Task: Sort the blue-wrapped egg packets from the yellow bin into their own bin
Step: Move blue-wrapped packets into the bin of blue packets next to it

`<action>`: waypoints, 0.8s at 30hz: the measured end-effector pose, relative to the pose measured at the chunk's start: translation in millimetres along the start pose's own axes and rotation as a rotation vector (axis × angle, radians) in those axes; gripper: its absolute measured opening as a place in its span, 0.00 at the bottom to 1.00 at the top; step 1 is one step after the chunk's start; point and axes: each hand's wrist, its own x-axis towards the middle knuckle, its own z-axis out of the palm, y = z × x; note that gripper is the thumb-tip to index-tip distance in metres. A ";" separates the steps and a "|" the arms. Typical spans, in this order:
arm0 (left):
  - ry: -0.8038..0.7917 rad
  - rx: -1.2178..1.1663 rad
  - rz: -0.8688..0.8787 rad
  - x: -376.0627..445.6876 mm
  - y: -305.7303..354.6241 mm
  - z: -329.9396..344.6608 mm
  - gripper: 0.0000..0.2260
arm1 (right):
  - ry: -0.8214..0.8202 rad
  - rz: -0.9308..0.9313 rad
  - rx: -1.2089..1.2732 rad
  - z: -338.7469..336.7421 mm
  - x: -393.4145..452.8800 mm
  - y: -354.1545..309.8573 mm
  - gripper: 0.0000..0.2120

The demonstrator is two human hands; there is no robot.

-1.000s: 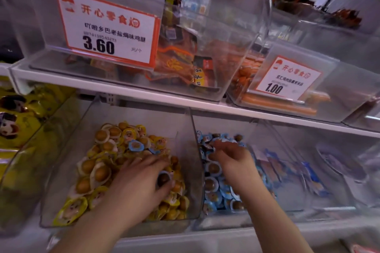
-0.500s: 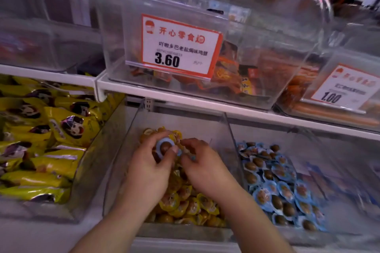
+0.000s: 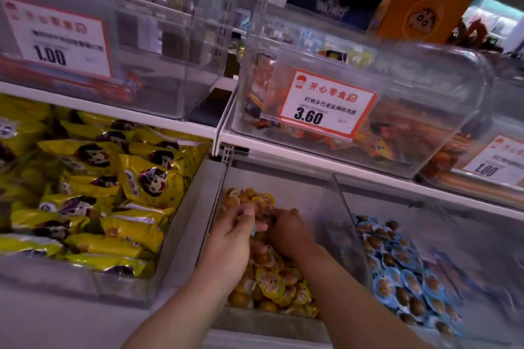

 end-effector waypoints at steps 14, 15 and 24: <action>-0.034 0.026 0.068 -4.7 -4.6 -2.4 0.07 | 0.113 0.218 0.401 -7.8 2.5 22.2 0.08; -0.034 0.039 0.065 -4.2 -5.1 -2.6 0.07 | 0.107 0.241 0.399 -7.0 5.8 24.4 0.09; -0.024 0.096 0.068 3.8 -8.6 -4.1 0.07 | -0.125 0.114 0.094 -2.9 27.8 9.4 0.23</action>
